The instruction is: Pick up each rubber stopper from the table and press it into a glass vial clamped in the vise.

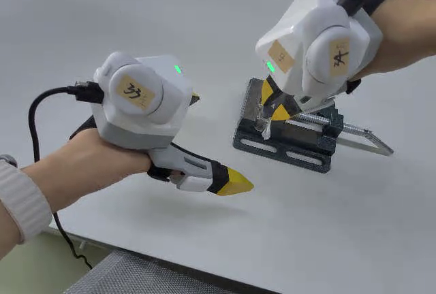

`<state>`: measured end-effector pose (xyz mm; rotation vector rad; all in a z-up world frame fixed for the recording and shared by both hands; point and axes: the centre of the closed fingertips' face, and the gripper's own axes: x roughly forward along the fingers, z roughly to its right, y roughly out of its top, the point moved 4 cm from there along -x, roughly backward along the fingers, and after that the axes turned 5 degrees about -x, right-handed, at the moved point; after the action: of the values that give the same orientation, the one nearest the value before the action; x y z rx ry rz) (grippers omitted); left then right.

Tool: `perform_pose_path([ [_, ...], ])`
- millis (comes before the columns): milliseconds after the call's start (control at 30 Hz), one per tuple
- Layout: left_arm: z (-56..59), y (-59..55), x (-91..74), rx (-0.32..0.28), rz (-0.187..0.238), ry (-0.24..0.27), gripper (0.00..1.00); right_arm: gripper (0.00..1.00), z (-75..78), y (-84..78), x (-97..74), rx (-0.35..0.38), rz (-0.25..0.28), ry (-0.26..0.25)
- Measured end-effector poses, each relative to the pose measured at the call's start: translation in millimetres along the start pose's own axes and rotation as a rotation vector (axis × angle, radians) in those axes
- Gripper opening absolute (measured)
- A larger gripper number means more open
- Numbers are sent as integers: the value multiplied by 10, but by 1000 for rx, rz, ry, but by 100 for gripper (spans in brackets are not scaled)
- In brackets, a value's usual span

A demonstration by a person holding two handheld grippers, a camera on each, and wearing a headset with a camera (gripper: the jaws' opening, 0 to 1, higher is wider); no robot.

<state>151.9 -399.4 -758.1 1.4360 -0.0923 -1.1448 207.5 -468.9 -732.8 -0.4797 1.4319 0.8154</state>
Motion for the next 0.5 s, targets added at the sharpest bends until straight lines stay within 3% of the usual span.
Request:
perform_pose_path([
  [500,14,-4,17,1,-3,-8,98,4,63,-20,31,94,-24,61],
])
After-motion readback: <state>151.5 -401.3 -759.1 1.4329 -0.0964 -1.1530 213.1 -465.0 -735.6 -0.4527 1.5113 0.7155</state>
